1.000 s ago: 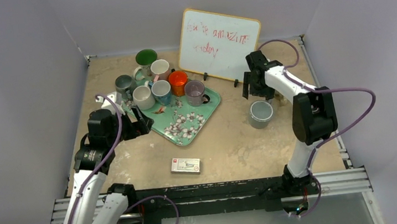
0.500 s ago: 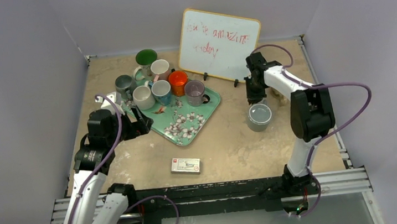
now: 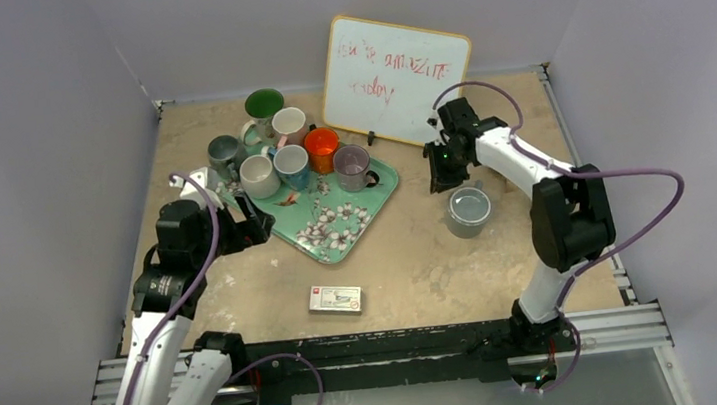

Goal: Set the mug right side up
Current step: Move the cup to the center of the board.

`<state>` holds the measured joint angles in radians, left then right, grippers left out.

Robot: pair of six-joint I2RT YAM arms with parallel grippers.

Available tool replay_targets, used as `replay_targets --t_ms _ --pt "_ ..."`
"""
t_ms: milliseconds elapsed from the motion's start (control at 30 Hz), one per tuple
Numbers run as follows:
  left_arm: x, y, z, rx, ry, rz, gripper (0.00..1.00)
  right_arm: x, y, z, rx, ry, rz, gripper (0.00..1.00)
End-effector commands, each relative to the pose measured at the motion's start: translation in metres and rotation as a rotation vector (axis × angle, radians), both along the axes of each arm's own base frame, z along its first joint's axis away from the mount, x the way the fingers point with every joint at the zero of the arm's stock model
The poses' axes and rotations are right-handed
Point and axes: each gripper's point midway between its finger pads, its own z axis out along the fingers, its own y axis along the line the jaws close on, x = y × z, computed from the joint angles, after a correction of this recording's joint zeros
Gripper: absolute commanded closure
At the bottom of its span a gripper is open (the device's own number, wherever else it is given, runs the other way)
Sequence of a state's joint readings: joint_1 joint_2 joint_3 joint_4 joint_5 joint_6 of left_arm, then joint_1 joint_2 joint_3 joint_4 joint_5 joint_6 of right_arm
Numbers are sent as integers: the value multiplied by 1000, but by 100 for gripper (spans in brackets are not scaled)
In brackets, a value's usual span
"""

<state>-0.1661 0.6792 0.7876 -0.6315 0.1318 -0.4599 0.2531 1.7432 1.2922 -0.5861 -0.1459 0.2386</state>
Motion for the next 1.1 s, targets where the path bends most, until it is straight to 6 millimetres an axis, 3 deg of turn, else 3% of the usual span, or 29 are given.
replay_targets --t_ms 0,133,200,267,333,367,567,833,967,1067 --pt "1 2 15 15 -53 2 9 -2 -11 25 -67 -50 -7 70" --pt "1 3 15 15 -55 3 9 -5 -47 40 -217 -61 -152 42" --pt "1 2 16 14 -60 2 9 -8 -61 39 -251 -49 -208 33" --pt "1 3 16 16 -62 3 9 -11 -63 35 -243 -33 -239 23" --pt "0 3 16 15 -63 3 9 -13 -62 31 -223 -22 -259 5" --pt "0 3 18 15 -67 4 9 -15 -63 29 -225 -17 -272 3" --pt "0 3 18 14 -69 2 9 -18 -63 18 -177 28 -298 1" --pt "-1 5 20 19 -76 10 9 -20 -15 22 61 2 -79 3" --pt "-1 5 20 20 -77 13 9 -34 2 21 130 27 -26 6" --pt "-1 5 21 20 -79 13 9 -50 29 20 200 51 71 8"
